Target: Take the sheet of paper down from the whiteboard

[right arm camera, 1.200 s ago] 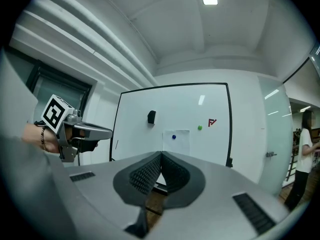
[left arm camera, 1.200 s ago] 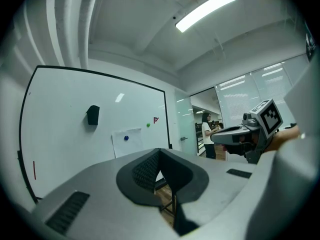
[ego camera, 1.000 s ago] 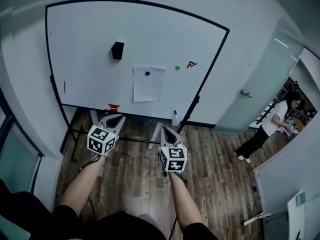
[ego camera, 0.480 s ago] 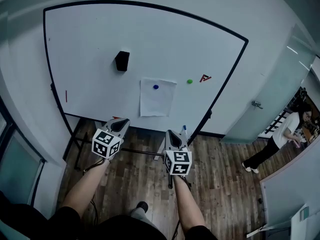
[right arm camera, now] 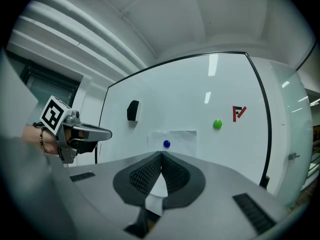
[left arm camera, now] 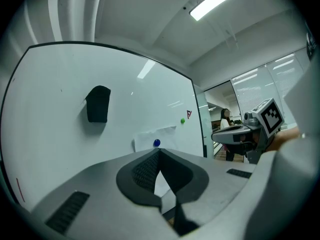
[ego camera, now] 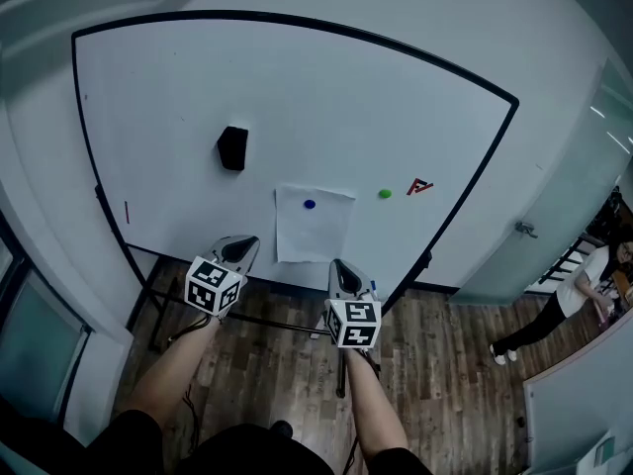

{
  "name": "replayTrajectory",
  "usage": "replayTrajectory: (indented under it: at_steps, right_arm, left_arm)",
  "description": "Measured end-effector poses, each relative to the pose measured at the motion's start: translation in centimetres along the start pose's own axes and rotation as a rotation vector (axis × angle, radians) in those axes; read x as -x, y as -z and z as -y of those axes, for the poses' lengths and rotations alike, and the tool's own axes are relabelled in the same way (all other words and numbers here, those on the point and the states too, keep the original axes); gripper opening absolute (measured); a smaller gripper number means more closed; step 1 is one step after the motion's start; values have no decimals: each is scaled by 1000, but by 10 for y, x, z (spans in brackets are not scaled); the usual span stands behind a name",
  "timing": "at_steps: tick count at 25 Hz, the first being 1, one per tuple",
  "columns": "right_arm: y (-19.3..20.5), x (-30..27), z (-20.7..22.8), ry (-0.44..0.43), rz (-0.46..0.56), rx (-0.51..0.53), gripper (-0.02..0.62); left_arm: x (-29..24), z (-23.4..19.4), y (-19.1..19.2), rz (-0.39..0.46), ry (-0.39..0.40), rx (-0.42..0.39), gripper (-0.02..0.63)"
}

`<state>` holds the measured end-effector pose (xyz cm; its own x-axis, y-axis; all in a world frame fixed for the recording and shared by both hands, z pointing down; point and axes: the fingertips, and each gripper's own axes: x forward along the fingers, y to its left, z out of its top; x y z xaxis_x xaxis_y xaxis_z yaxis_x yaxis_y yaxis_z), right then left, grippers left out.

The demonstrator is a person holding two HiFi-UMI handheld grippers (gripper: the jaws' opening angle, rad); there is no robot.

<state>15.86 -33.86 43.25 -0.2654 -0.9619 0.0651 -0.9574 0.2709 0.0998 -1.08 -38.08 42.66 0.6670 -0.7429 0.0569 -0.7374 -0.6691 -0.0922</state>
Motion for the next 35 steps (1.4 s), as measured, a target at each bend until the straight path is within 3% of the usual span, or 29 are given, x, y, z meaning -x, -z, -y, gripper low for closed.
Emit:
replayTrajectory:
  at_steps: [8,16,31,35]
  right_arm:
    - [4,-42,27,-20,5,-11,25]
    - [7,-79,25,-11,1,-39,25]
    - [11,-145,23,110,-29,-61,25]
    - [13,-148,28,129,-35,-60,25]
  left_arm:
    - [-45,-18,0,-3,-23,-7,20]
    - [-71,-46,6,-10,-10,-14,20]
    - [-131,-83,7,25,177,-25,21]
    - [-143,-77,7,21,233,-21,114]
